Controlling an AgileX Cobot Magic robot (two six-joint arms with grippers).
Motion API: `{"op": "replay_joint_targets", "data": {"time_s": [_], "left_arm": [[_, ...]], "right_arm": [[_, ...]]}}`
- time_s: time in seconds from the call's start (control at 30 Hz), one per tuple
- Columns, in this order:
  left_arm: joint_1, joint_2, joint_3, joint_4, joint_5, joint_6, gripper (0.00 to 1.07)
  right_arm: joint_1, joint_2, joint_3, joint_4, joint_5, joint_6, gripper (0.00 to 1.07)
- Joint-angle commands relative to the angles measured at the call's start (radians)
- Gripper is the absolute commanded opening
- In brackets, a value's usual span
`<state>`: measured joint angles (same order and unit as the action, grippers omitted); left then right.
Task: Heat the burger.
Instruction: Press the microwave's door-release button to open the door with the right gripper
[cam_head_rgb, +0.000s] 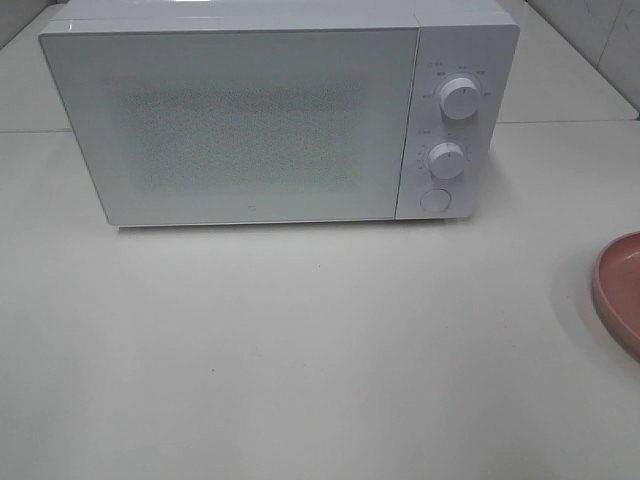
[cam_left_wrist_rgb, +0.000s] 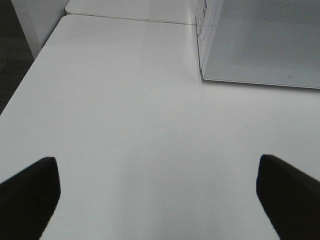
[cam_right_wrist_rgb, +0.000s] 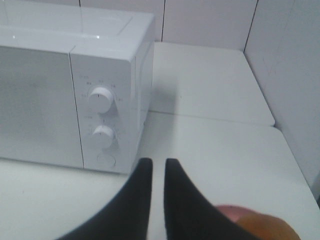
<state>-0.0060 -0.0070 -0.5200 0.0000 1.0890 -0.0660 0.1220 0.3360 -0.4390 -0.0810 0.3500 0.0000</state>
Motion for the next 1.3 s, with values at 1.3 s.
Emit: {"op": "replay_joint_targets", "data": {"time_s": [1.3], "left_arm": [[-0.006,-0.012,0.004,-0.011,-0.018,0.002,1.02]], "right_arm": [[-0.004,1.102,0.189,-0.205,-1.298,0.804,0.00]]}}
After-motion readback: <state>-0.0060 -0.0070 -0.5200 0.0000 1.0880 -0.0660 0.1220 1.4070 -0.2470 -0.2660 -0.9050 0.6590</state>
